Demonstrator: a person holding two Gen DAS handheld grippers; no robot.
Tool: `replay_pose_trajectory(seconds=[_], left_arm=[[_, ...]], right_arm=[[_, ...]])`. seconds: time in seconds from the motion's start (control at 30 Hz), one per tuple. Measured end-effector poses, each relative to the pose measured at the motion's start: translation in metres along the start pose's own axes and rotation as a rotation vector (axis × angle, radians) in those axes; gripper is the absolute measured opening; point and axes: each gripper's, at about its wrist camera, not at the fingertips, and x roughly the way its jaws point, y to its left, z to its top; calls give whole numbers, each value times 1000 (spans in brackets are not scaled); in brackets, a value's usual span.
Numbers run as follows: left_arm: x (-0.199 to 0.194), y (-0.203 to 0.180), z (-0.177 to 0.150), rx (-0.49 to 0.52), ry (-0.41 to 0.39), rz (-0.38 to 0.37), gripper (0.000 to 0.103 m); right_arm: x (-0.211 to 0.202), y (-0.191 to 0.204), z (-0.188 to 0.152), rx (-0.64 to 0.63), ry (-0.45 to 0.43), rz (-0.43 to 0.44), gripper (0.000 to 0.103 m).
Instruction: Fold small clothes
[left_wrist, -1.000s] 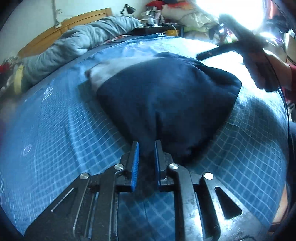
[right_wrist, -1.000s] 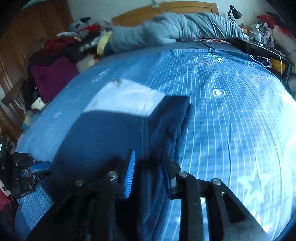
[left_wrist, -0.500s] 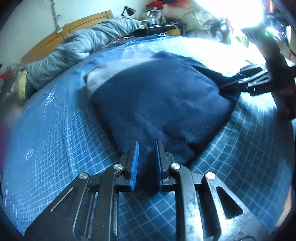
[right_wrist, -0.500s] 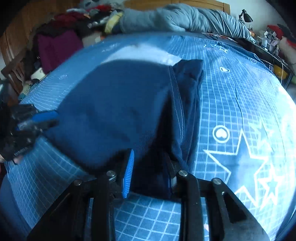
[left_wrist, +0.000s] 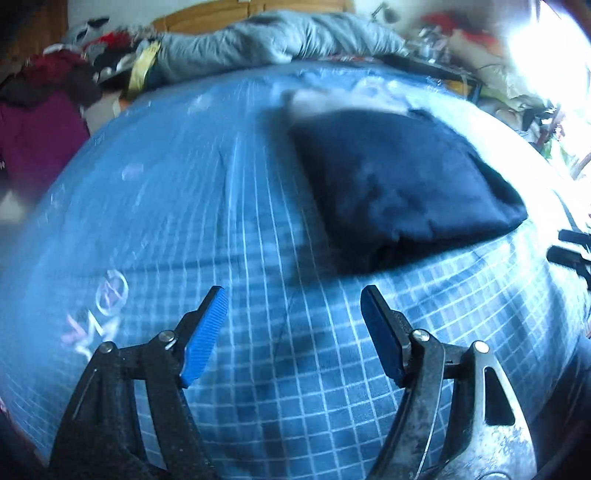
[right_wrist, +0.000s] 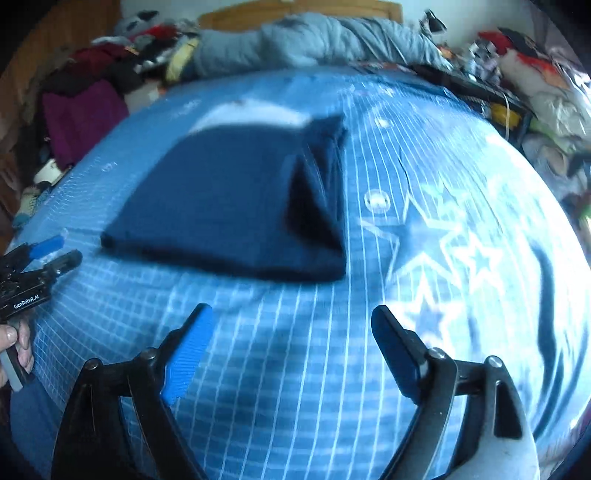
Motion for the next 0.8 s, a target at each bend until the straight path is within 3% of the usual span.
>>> replay_pose_trajectory(seconds=[0.1, 0.23, 0.27, 0.6, 0.8], left_arm=[[26, -5, -7, 8, 82, 25, 84], [32, 6, -6, -54, 101, 28, 103], [35, 9, -4, -71, 119, 31, 103], [46, 16, 4, -121, 146, 25, 103], [45, 18, 1, -138, 118, 24, 103]], right_arm=[[9, -1, -14, 38, 42, -38, 89], [17, -4, -29, 56, 52, -51, 97], [17, -4, -31, 47, 45, -57, 103], [13, 11, -54, 13, -17, -77, 103], [6, 14, -70, 37, -79, -92, 103]])
